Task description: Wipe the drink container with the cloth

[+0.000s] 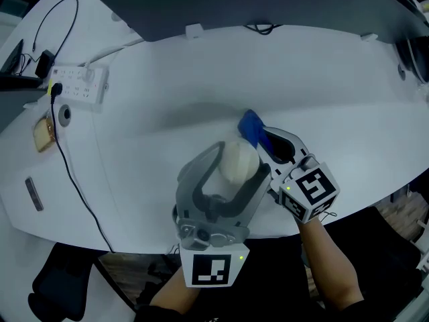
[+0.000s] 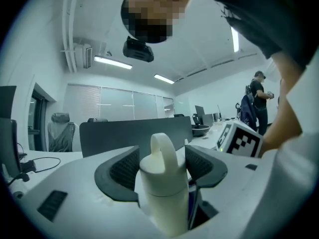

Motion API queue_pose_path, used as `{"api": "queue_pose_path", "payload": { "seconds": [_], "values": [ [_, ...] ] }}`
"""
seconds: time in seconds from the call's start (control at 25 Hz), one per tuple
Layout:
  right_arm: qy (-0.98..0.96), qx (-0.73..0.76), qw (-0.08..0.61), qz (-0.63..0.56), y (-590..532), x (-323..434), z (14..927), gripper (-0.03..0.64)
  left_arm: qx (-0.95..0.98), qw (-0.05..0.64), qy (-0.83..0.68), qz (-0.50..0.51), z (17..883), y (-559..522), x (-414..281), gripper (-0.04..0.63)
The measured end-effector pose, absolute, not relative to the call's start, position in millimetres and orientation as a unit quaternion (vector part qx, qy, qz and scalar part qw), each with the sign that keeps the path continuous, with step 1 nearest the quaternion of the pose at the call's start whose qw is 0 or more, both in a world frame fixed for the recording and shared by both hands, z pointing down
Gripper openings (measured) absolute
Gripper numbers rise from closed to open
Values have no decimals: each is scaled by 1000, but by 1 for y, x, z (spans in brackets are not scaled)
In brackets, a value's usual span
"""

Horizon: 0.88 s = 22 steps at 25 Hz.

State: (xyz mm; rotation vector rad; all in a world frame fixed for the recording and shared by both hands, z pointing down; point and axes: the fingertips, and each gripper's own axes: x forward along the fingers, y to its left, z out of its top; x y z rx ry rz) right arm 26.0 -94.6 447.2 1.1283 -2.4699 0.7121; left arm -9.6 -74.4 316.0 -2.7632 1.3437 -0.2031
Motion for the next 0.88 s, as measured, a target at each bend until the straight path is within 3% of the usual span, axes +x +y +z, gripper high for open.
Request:
{"api": "queue_pose_path", "payload": {
  "seconds": [0.24,0.48,0.6,0.76,0.88],
  "values": [
    [-914,345,-7,213,-110,44,330,46,-978,48,198,-39,316,-60,0,281],
    [-936,251,-56,240,-97,23,324,46,-991,25,127,-26,316,-59,2,281],
    [-922,279,-11,268,-98,25,371,46,-992,11,127,-19,318,-56,1,281],
    [-903,303,163,257,-95,24,443,44,-991,8,130,-16,318,-58,2,281],
    [-892,305,243,227,-93,22,459,44,-987,17,156,-26,318,-61,3,281]
  ]
}}
